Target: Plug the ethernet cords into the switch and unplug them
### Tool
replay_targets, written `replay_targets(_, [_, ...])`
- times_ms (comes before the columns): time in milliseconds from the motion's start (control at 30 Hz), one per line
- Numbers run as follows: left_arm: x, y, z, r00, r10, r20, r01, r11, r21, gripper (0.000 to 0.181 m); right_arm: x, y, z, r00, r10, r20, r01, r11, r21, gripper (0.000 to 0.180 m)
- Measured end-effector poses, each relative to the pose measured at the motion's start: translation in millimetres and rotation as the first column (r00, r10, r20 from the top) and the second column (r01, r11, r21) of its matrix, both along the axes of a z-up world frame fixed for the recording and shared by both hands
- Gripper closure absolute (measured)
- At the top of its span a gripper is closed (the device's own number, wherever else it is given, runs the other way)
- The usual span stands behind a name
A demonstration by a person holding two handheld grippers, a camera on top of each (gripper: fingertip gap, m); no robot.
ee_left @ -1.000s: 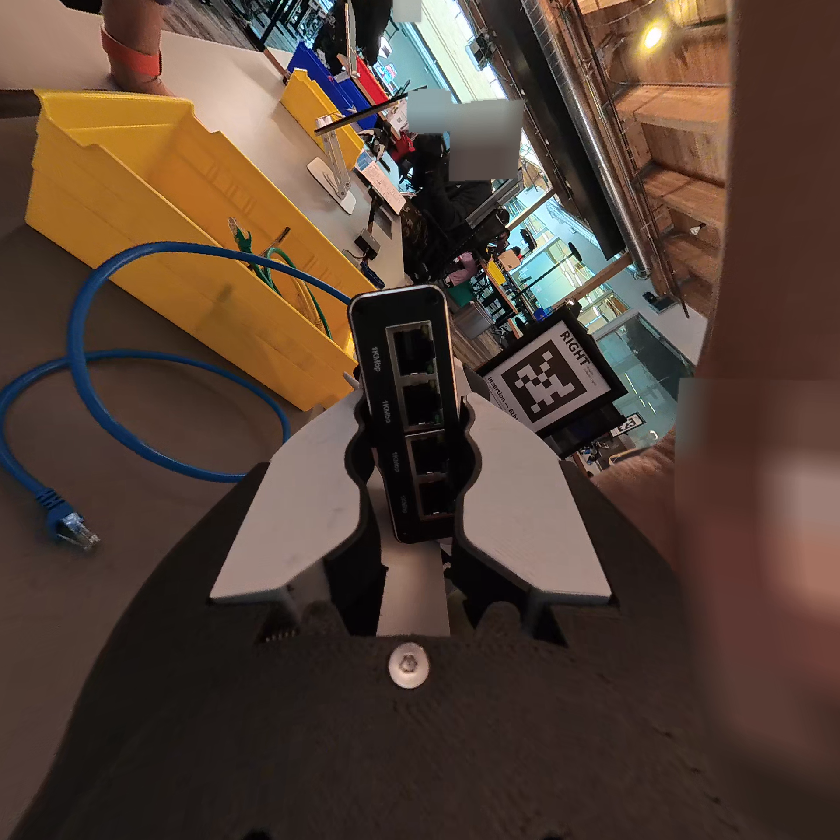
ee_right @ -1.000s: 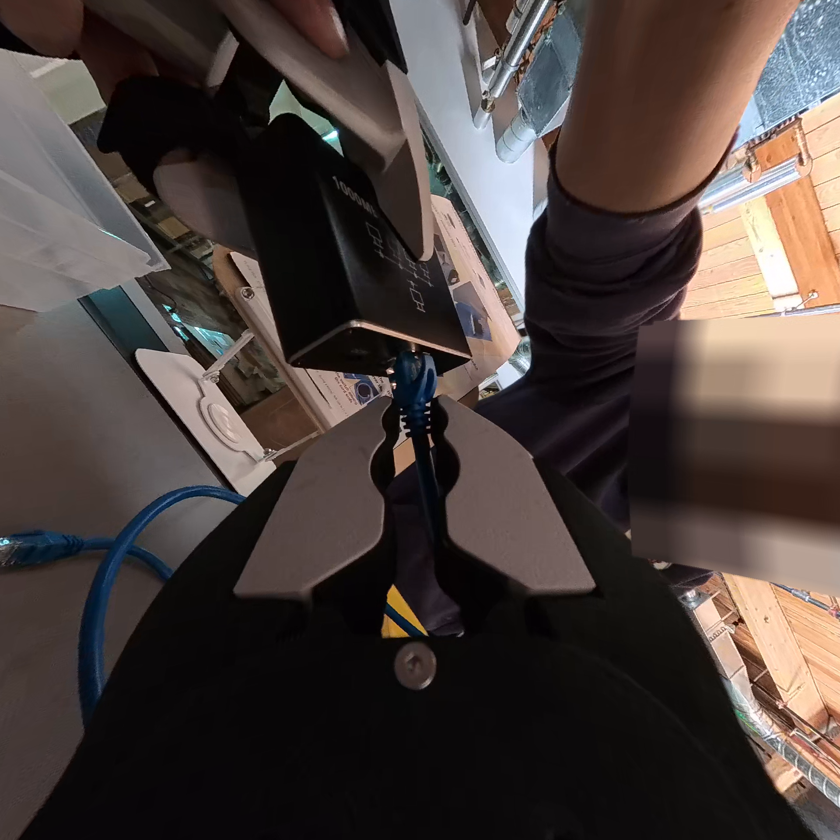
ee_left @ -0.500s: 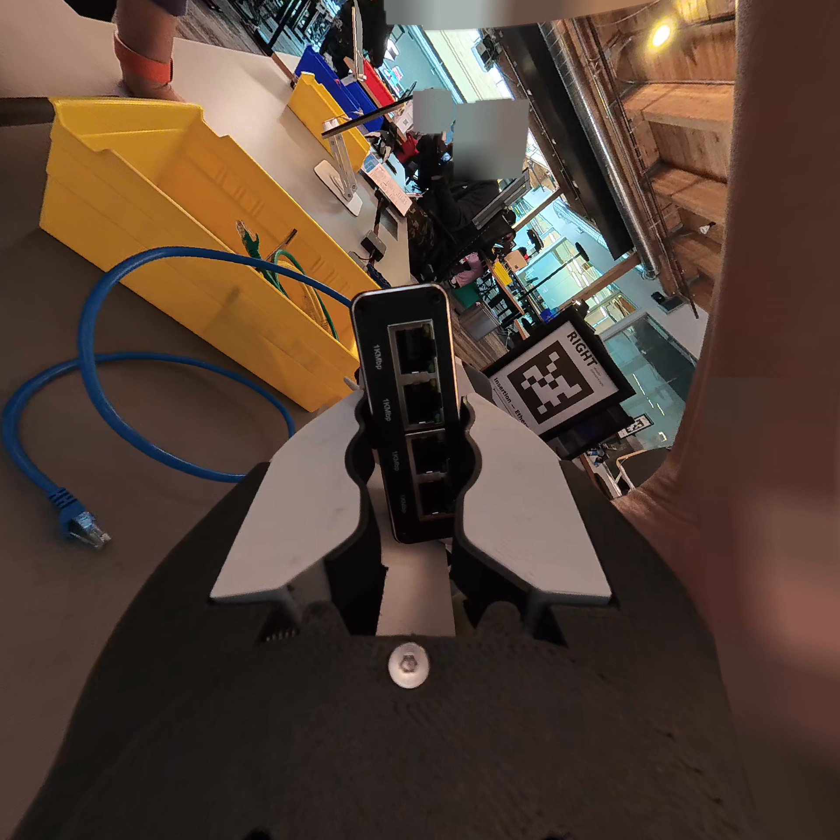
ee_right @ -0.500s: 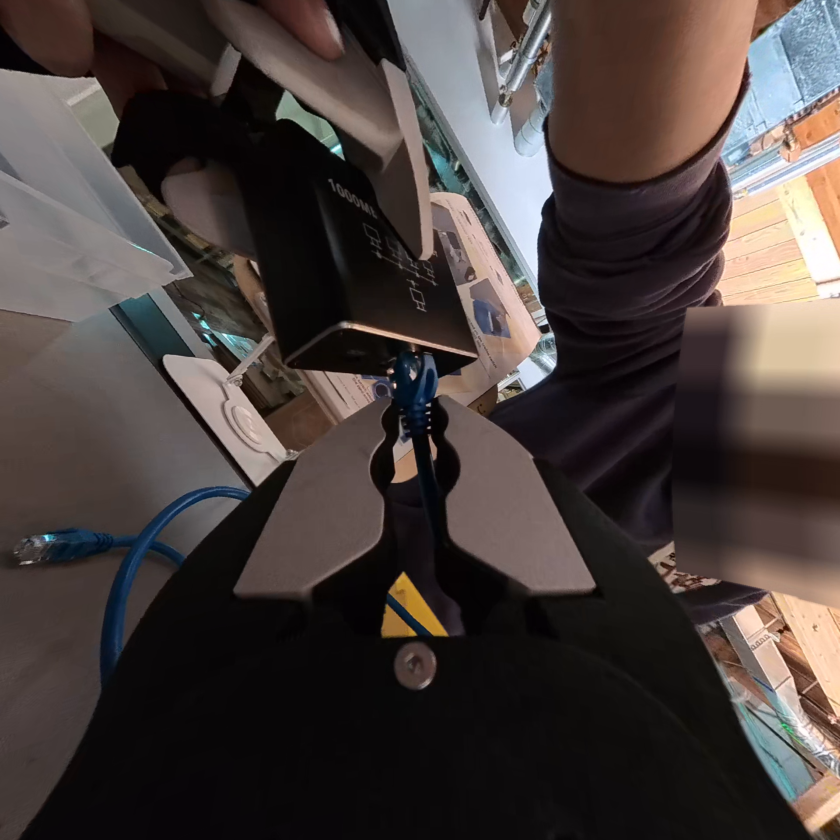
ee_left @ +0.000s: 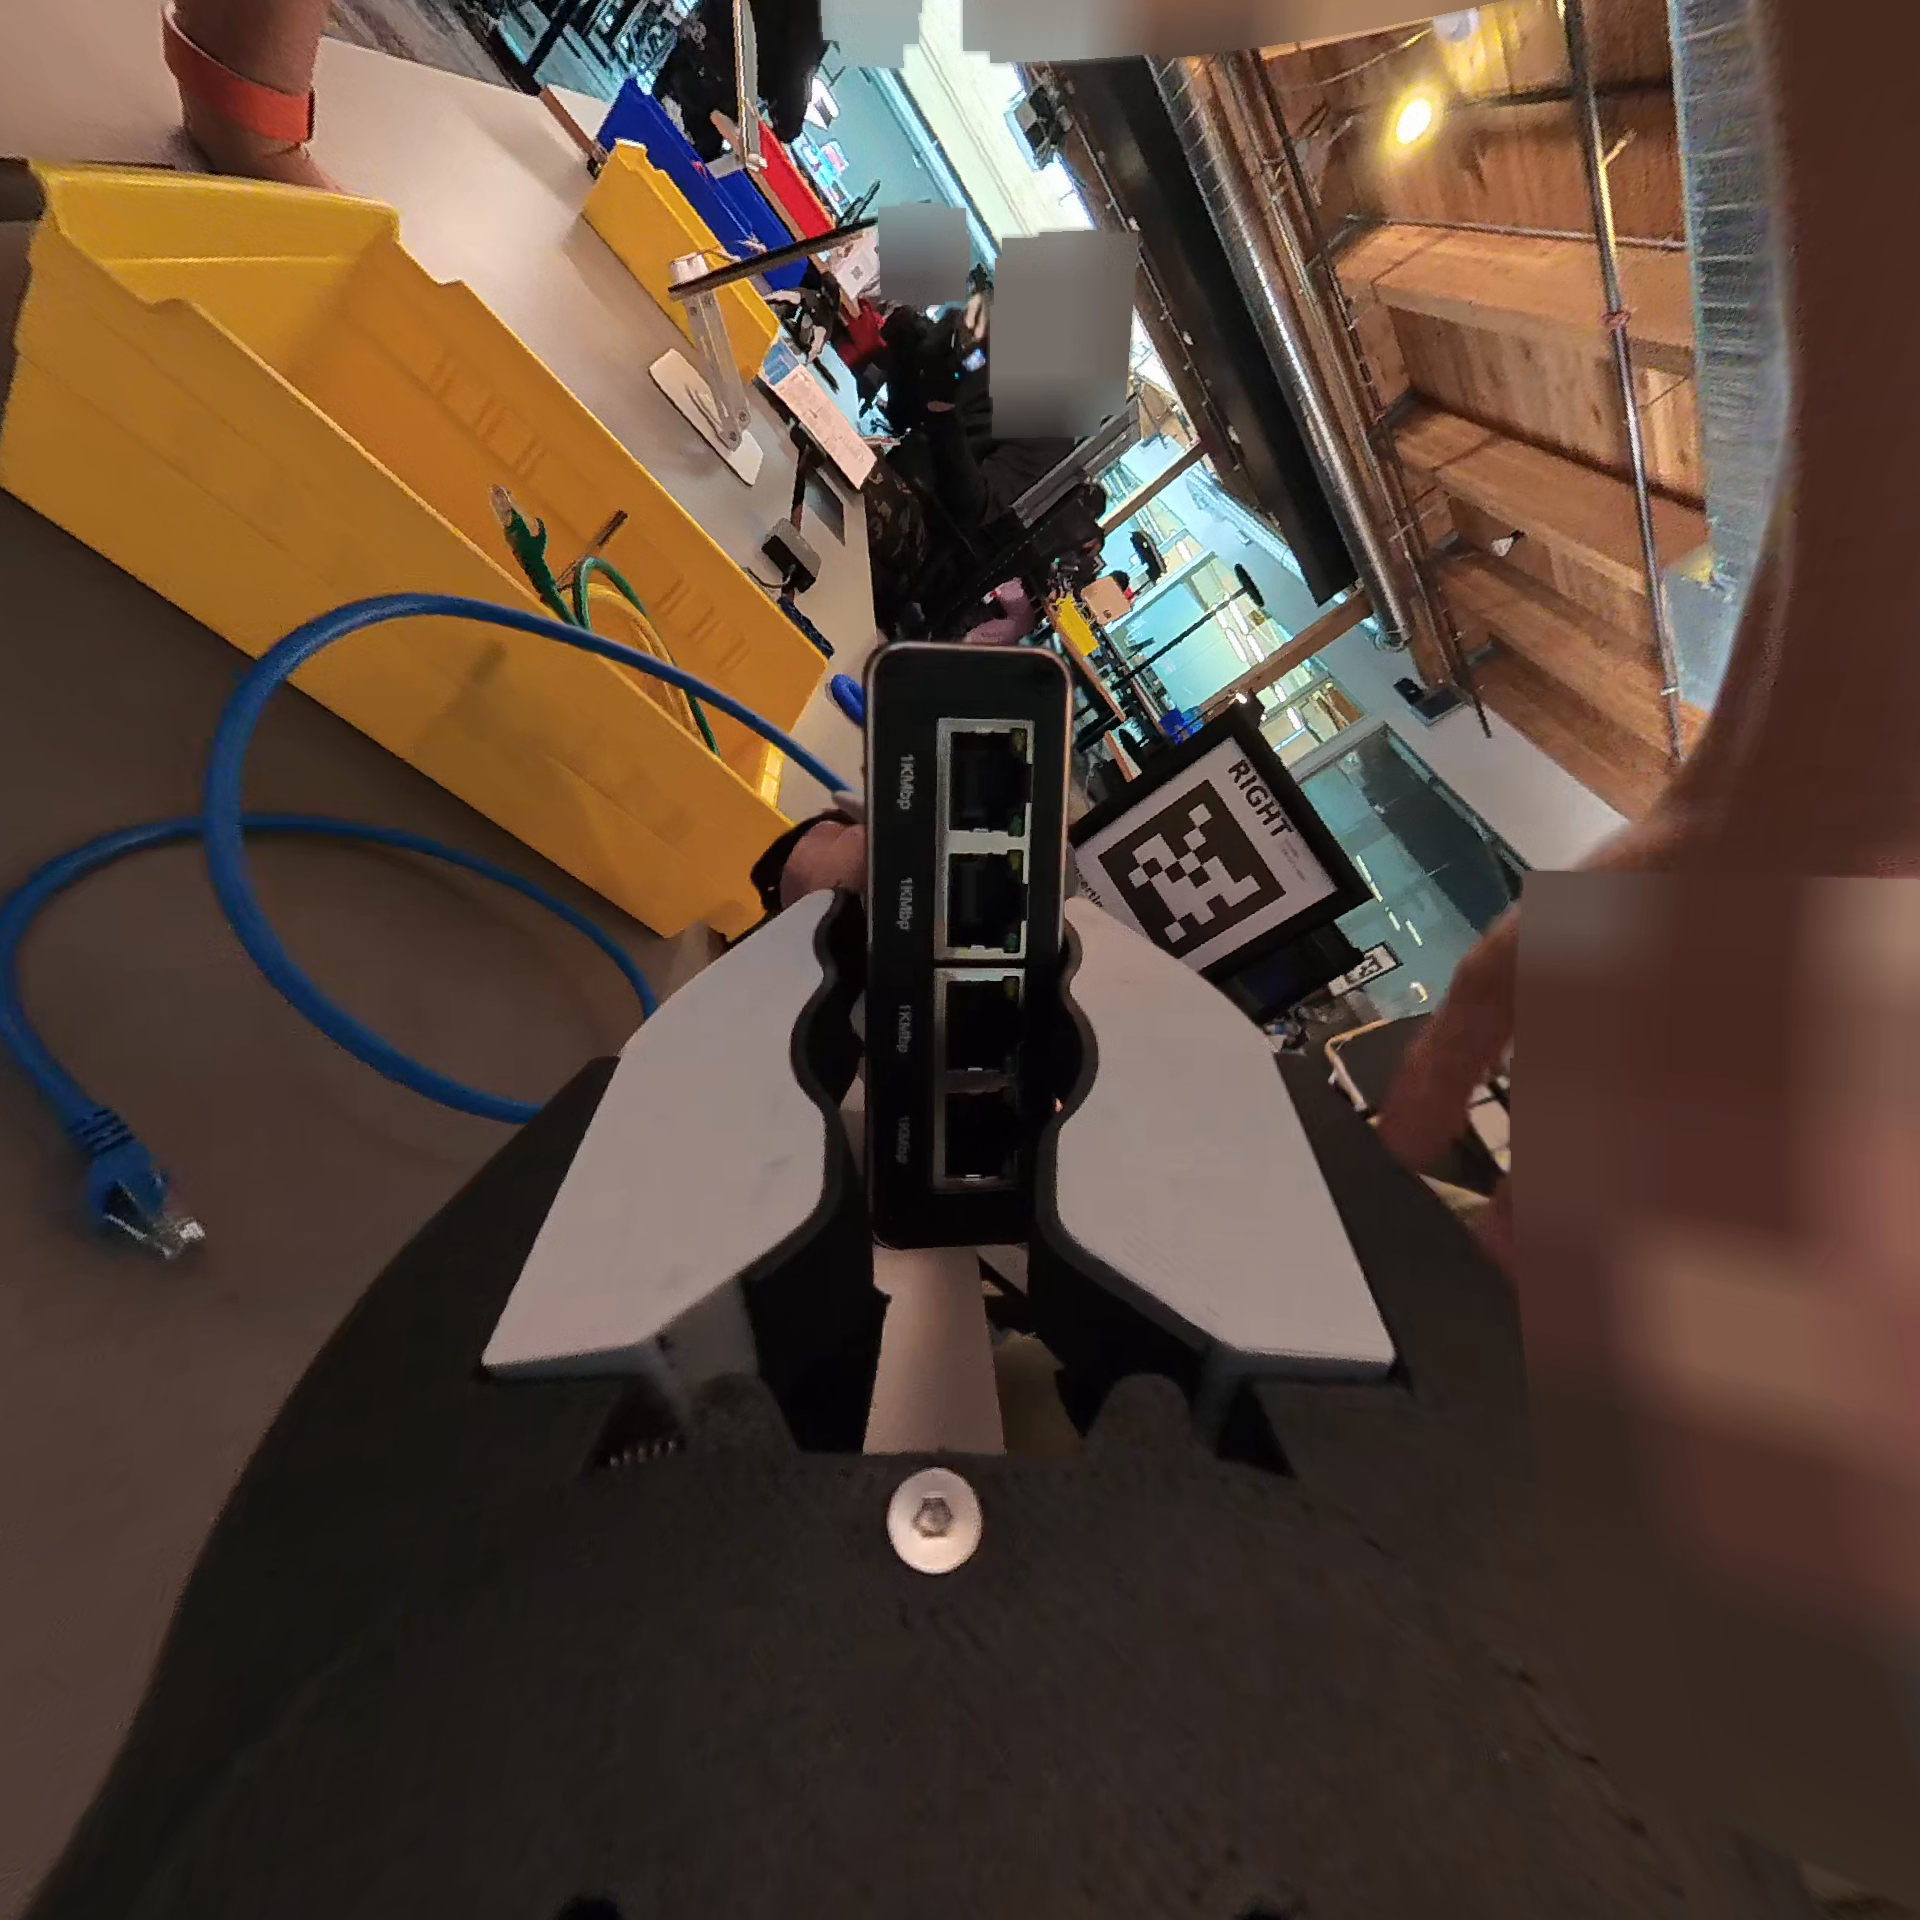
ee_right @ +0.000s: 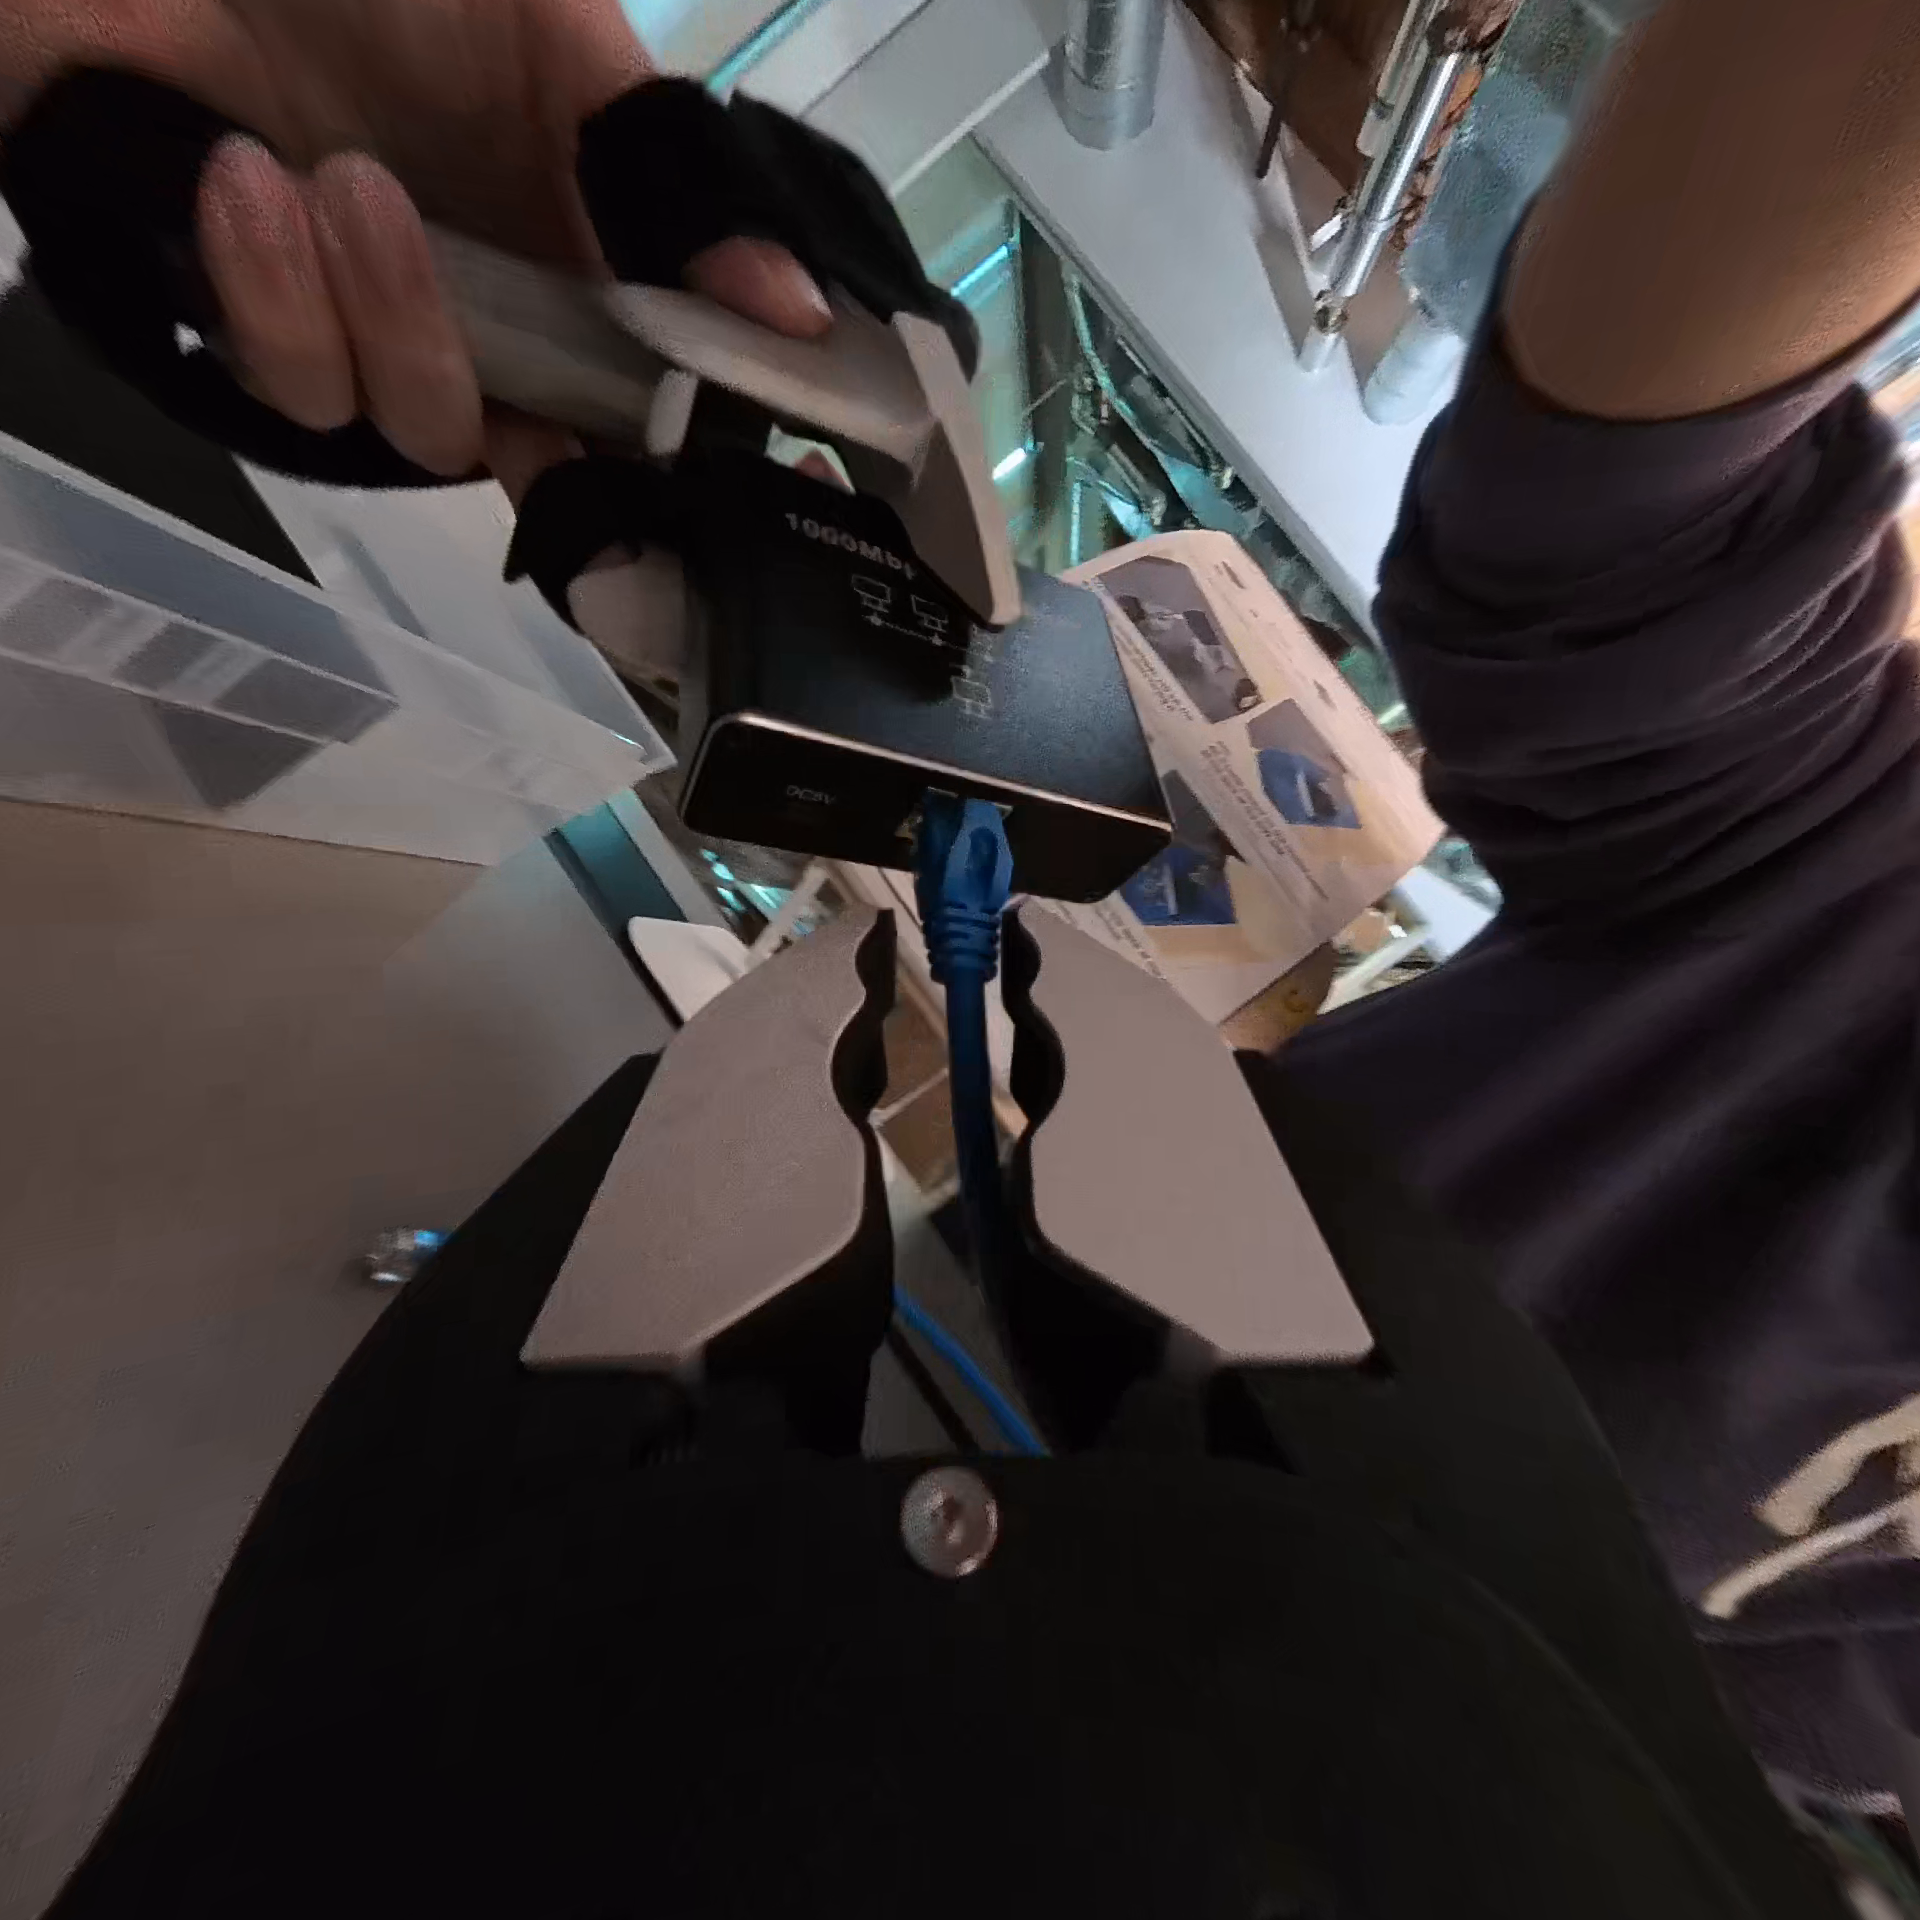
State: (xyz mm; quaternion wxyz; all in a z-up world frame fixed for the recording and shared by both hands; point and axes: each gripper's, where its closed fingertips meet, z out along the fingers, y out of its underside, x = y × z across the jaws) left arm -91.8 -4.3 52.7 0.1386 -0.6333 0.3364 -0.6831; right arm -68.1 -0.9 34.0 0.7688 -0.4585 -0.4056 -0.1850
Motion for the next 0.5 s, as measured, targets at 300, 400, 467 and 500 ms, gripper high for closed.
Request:
replay_targets(300, [-8.9, 15.2, 6.7, 0.997, 0.057, 0.061, -0.054, 0.998, -0.044, 0.148, 1.2, -24.8, 32.8, 0.706, 0.390, -0.591, -0.591, 0.785, -0.188, 0.154])
replay_targets(400, [-11.8, 19.1, 8.7, 0.995, 0.069, 0.074, -0.065, 0.997, -0.052, 0.148, 12.3, -33.7, 50.8, 0.518, 0.430, -0.739, -0.742, 0.657, -0.137, 0.149])
replay_targets(467, [-15.0, 21.5, 11.0, 0.994, 0.073, 0.085, -0.069, 0.996, -0.055, 0.148, 15.0, -41.6, 59.9, 0.422, 0.447, -0.788, -0.819, 0.562, -0.120, 0.143])
replay_targets(500, [-17.0, 23.2, 12.9, 0.992, 0.080, 0.094, -0.075, 0.996, -0.057, 0.148, 17.1, -46.1, 67.5, 0.368, 0.452, -0.813, -0.853, 0.511, -0.102, 0.134])
